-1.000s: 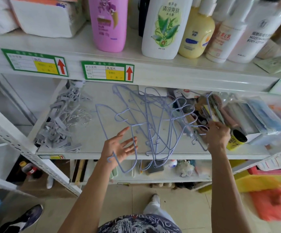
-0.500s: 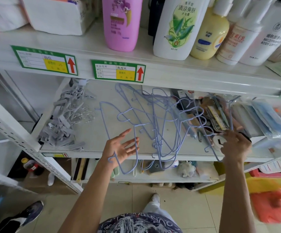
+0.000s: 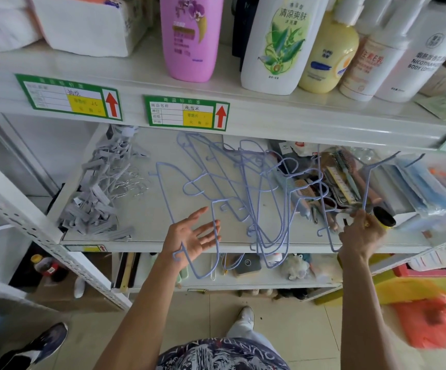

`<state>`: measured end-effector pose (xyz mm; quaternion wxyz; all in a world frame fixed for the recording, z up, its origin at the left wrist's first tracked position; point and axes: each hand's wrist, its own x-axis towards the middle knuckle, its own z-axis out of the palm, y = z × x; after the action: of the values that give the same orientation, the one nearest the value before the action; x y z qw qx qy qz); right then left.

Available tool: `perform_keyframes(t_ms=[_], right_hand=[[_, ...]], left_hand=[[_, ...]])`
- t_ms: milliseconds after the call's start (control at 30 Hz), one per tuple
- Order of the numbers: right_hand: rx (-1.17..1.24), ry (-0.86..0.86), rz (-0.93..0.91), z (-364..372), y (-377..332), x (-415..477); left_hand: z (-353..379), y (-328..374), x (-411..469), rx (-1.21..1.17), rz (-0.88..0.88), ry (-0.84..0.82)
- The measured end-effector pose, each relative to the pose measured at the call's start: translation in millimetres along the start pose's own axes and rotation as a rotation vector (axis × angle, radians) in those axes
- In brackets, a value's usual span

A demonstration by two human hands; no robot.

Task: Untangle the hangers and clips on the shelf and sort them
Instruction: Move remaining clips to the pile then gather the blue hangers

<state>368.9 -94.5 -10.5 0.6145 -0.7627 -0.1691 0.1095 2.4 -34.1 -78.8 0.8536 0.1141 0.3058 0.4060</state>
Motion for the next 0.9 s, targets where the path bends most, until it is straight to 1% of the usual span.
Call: perform_keyframes(t_ms=[100,267,400,467,533,667,733,833,900], right_hand=[[0.019,0.003,0.005,-7.0,-5.1,-0.4],[0.256,-0.087,-0.043,2.0,-21.6,-24.2],[0.369,-0.113,0.016,11.1,-28.7,-29.6],[0.354,-0.112,0.029,18.0,-25.9,-29.1],[0.272,-0.132,0.019,27.9,-15.0,-32.1],[0.104,-0.177,-0.057,37.8,10.9,-51.4],[0.091,-0.2,-0.083,36.0,16.1,-63.0],[0.126,-0.269,-0.001,27.1,34.3,-70.3],[0.077,-0.319,0.021,18.4,51.8,-69.1]], left_hand=[[0.4,0.7,-1.2,0.003,0.003,0.004],[4.6,-1.0,2.2,-0.041,0.018,0.019],[11.9,-7.3,8.9,-0.051,0.032,0.04],[16.7,-11.9,12.5,-0.05,0.033,0.05],[21.1,-16.5,15.4,-0.05,0.032,0.052],[25.1,-22.5,19.6,-0.044,0.034,0.059],[23.6,-22.6,20.8,-0.045,0.036,0.068],[20.6,-22.7,22.0,-0.061,0.03,0.064],[19.6,-23.8,22.6,-0.087,0.022,0.049]])
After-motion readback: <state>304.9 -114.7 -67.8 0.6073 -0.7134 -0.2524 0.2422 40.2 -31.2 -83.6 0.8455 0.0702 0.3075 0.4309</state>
